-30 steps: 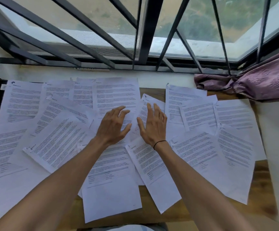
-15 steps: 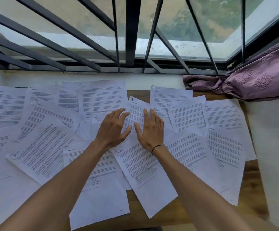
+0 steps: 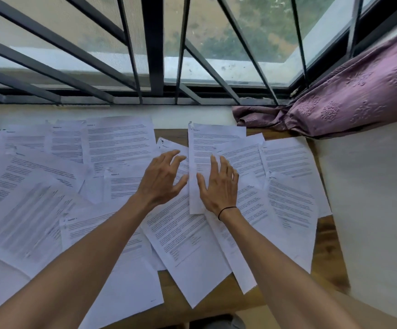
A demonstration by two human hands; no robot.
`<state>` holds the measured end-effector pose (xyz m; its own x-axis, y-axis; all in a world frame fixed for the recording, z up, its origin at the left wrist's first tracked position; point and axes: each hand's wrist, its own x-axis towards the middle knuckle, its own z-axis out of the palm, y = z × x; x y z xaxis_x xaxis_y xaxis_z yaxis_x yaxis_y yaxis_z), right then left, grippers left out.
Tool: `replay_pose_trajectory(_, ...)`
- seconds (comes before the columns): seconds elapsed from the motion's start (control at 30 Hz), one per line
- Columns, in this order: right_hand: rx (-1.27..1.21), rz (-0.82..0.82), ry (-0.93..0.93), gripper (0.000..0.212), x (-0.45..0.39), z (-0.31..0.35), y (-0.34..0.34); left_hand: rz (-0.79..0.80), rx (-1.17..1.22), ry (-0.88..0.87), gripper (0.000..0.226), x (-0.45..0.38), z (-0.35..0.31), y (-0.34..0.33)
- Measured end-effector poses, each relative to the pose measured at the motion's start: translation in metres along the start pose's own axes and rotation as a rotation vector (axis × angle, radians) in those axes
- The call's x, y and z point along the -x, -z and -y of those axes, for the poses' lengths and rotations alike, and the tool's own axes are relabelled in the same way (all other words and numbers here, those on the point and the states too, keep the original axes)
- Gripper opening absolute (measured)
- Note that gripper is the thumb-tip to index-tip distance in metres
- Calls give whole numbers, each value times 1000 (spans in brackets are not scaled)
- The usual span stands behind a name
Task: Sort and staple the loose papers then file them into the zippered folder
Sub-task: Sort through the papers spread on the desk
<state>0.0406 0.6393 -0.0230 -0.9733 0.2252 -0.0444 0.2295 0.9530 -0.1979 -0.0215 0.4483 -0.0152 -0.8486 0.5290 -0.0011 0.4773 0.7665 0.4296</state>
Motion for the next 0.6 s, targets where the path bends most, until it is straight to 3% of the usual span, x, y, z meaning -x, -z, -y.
replay_pose_trajectory(0.4, -84, 137, 132, 70, 8, -68, 3, 23, -23, 59, 55, -17, -75, -35)
replay_pose_trajectory(0.6, -89, 45, 17, 68, -2, -119, 18, 17, -23, 32, 54, -36, -109, -48)
